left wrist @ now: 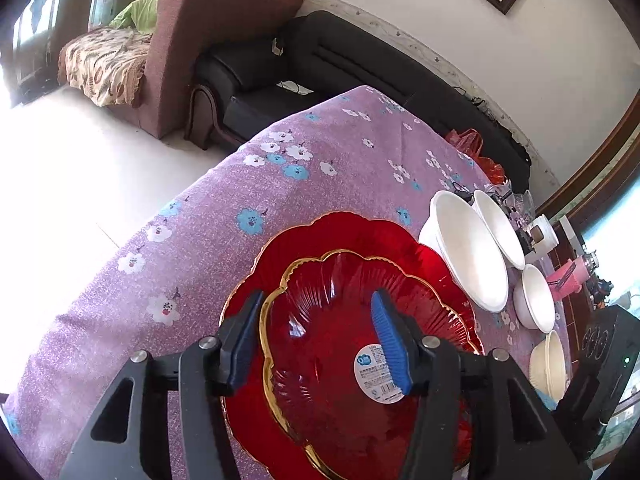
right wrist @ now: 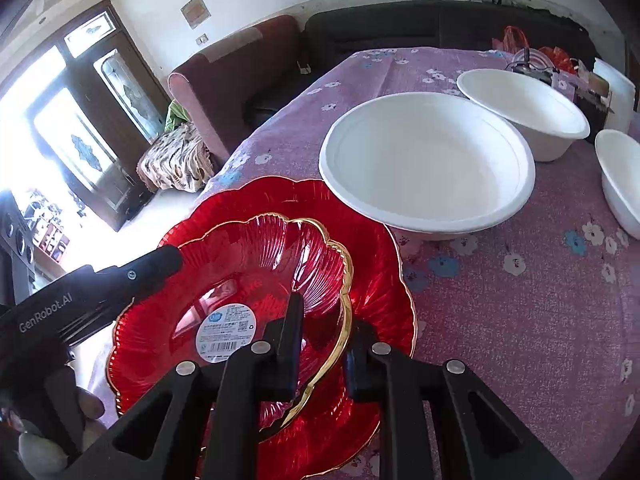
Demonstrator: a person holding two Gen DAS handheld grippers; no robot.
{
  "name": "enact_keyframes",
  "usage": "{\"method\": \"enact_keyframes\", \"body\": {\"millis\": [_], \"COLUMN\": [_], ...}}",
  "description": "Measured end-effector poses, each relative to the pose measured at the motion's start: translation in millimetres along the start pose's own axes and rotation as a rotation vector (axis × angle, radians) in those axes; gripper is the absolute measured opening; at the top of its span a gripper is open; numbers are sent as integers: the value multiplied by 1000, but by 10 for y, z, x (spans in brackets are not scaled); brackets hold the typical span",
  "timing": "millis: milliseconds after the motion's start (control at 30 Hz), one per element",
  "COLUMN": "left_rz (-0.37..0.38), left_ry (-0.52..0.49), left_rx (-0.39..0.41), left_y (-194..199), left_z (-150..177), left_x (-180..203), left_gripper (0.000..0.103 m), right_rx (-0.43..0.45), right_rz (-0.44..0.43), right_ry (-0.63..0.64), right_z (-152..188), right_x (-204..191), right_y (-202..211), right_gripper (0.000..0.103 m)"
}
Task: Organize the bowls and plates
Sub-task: 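Carry the red plate onto the large red wedding plate and lower it, then open the right tool and withdraw from the stacked red plates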
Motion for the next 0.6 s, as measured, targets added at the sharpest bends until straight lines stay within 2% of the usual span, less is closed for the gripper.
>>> {"method": "enact_keyframes", "body": {"millis": [200,300,433,567,600], "left_rz": [-94,-43,-4,13,16], "left_ry": [-113,-101,-88,-91,-93], "left_rx": [53,61,105,162,178], "left_y": [145,219,389,605,657], "left_z": [-26,-39,-17,49,70], "left_x": [160,197,249,303,322], "left_gripper": [67,69,74,75,76], "right_rx": [60,68,72,101,110], "right_rz": [107,133,104,74,67], "right_ry": [91,109,62,13,5], "right_z": [3,28,58,55,57], "right_x": [-118,-124,-42,60,91], "right_y": [-5,-2,59,193,245], "right_gripper": [22,22,23,38,38]}}
Point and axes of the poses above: each gripper's, at about its wrist camera, not at the fingertips, and y roughly against the way its jaws point, x to its right, z to its underside, the point moved 2 cm from there along -y, roughly the way its jaws point, and after that the axes turned 15 degrees about z, right-handed, at the moved point
